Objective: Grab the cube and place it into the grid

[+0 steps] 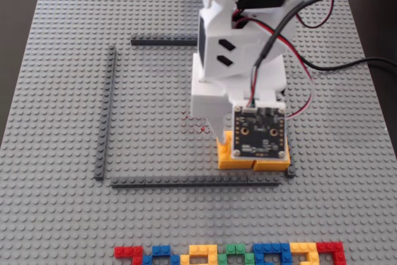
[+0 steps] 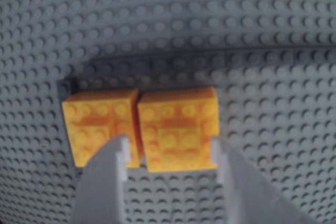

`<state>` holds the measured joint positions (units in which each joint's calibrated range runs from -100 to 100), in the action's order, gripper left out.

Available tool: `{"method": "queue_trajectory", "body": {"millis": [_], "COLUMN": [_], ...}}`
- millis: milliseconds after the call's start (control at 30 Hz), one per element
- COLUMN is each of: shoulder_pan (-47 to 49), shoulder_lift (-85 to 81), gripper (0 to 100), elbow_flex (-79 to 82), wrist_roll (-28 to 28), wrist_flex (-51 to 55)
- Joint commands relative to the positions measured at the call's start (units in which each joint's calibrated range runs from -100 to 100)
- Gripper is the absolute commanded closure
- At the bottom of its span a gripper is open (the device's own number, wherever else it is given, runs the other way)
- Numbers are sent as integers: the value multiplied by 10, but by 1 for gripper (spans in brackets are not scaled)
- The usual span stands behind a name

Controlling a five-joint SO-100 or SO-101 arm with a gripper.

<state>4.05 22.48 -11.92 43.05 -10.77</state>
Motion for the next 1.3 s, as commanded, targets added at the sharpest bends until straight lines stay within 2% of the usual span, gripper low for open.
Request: {"method": "queue_trajectory", "body": {"millis": [0,833,1267], "shoulder_pan": [-3,-14,-15], "shoulder_lift": [-25,-44,-67], "gripper": [77,77,77], "elbow_flex": [-5,8,-54], "wrist_roll": [-2,4,5], "wrist_flex": [-2,-1,26]}}
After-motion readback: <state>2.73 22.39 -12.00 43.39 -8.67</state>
